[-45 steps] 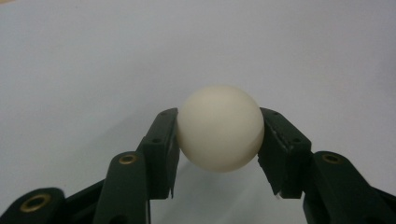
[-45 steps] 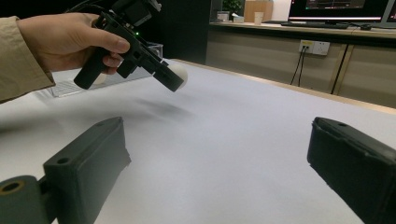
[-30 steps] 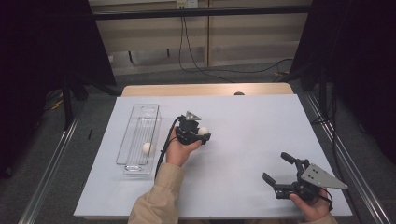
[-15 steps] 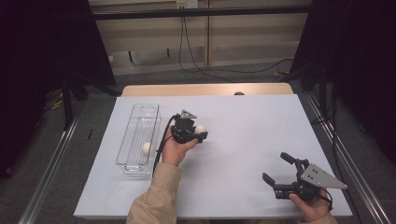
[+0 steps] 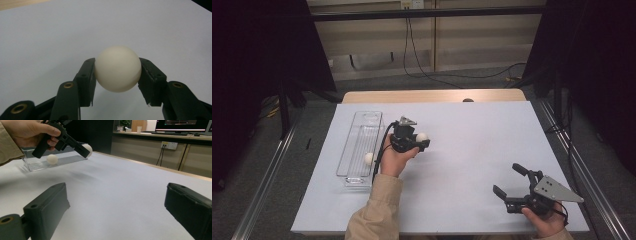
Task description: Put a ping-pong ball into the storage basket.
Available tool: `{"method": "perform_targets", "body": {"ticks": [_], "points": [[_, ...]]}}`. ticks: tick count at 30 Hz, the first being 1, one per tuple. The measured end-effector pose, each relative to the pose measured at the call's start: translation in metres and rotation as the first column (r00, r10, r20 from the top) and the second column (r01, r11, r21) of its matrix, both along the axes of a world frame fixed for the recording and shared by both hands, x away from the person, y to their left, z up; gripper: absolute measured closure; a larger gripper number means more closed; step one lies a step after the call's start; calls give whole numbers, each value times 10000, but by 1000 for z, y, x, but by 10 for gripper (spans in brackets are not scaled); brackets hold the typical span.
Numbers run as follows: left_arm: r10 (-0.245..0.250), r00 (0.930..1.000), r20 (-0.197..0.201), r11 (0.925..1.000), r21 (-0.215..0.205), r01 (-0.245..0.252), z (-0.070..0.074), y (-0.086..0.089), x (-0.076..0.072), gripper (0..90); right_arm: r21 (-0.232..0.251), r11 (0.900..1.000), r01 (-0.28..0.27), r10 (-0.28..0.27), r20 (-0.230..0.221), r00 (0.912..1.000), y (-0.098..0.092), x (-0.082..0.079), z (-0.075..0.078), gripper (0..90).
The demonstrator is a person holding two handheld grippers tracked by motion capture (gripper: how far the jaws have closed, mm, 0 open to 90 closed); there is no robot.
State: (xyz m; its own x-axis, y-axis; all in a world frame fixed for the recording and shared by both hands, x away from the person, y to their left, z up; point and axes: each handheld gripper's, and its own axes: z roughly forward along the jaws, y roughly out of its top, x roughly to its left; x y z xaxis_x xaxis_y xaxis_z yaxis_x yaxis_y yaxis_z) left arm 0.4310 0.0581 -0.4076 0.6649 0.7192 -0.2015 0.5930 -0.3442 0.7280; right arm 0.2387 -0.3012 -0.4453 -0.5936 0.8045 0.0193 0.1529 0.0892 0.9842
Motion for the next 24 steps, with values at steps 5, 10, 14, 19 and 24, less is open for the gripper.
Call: {"method": "perform_targets", "body": {"ticks": [5,10,14,19,24], "points": [[8,10000,-40,10000,91,-7,2,3,0,510,3,10000,-11,11,-5,10000,0,0,0,44],[35,10000,-64,10000,80,-34,4,6,0,510,-23,10000,-33,33,-10,10000,0,0,0,44],[84,10000,-6,10000,35,-84,5,9,1,510,-5,10000,-6,6,-7,10000,0,0,0,44],[145,9999,7,9999,58,-145,7,12,1,510,-17,10000,-14,14,-10,10000,0,0,0,44],[213,9998,6,9997,116,-213,8,15,1,510,7,10000,2,-2,5,10000,0,0,0,44]]}}
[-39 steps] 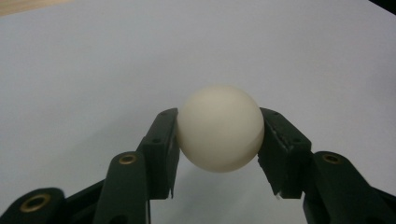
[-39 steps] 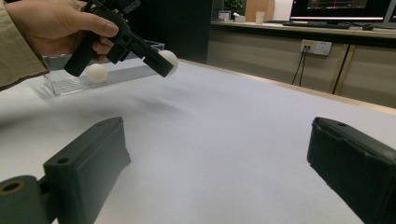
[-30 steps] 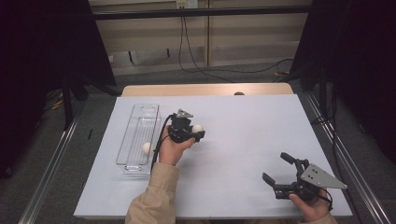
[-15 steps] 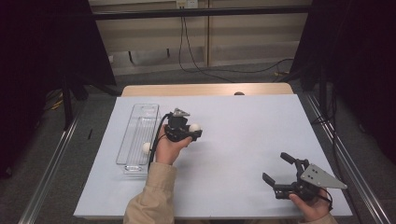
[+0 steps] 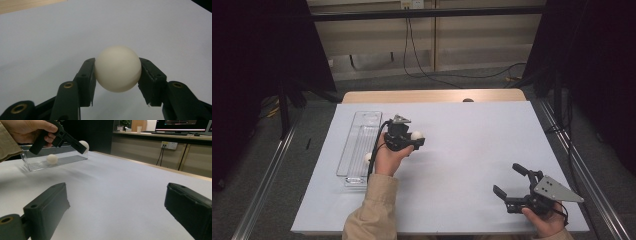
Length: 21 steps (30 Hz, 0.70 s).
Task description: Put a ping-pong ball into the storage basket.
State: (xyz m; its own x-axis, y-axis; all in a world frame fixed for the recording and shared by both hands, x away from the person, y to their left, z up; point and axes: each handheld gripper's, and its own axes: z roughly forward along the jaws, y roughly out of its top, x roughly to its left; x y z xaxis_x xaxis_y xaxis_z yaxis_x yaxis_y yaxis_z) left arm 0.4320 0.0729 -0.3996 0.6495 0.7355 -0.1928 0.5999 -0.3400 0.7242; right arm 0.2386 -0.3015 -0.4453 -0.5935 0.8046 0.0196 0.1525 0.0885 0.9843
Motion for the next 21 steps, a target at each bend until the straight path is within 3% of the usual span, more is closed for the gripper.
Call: {"method": "perform_targets", "body": {"ticks": [7,21], "points": [[123,9999,-18,9997,-221,-124,1,6,1,510,7,10000,-6,6,-6,10000,0,0,0,44],[328,9995,5,9993,-155,-328,3,17,1,510,2,10000,-7,7,12,10000,0,0,0,44]]}}
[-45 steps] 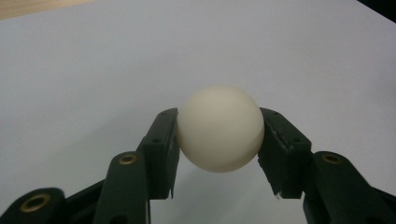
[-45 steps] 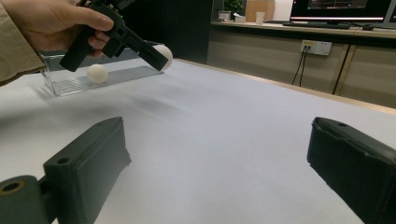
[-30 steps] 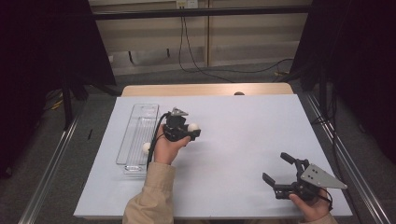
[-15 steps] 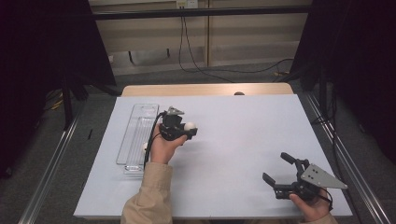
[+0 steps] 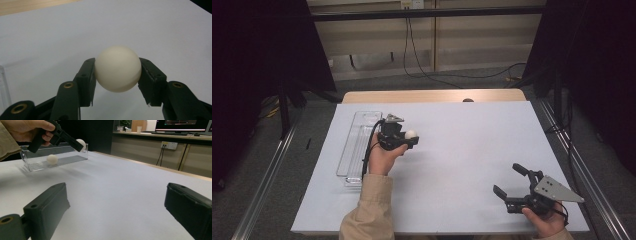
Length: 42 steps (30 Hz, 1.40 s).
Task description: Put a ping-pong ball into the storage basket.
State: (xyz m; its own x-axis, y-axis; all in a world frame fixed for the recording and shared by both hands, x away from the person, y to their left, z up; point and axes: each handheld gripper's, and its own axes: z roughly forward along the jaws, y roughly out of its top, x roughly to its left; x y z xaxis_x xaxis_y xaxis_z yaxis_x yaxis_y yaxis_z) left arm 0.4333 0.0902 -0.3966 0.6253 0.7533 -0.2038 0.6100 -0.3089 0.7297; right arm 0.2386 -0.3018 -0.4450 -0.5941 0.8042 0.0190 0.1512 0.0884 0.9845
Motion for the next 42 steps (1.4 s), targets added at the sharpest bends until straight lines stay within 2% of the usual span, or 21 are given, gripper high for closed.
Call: {"method": "perform_targets", "body": {"ticks": [6,14,30,42], "points": [[65,10000,45,9999,141,-65,3,7,0,510,6,10000,-20,20,-22,10000,0,0,0,44],[294,9996,48,9996,-29,-294,5,15,-1,510,11,10000,-23,23,-28,10000,1,0,0,44],[479,9988,77,9988,-42,-479,10,29,-2,510,-9,10000,-40,40,-35,10000,1,0,0,44],[555,9984,143,9983,191,-558,12,36,-3,510,-12,10000,-43,43,-28,10000,1,0,0,44]]}}
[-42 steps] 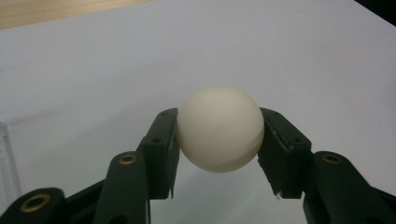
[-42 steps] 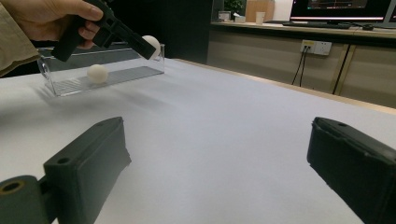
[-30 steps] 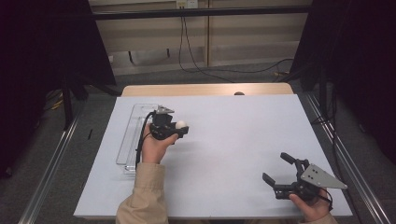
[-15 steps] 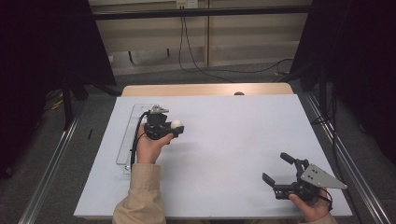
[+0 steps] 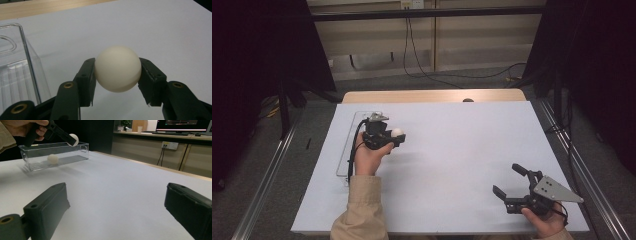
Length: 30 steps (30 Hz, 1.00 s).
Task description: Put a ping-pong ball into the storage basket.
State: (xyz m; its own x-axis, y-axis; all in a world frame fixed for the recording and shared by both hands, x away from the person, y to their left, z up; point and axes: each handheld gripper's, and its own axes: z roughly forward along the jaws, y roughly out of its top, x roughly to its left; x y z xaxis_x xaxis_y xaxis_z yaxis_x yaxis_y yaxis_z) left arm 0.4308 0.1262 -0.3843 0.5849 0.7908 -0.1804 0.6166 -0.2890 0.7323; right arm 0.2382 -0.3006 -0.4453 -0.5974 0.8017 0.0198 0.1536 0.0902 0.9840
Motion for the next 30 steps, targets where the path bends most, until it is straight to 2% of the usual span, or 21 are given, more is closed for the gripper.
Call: {"method": "perform_targets", "body": {"ticks": [5,30], "points": [[138,9999,38,9998,-172,-138,1,4,0,510,-7,10000,-9,9,8,10000,0,0,0,44],[391,9991,176,9992,-64,-389,3,18,-1,510,3,10000,-8,8,5,10000,0,0,0,44]]}}
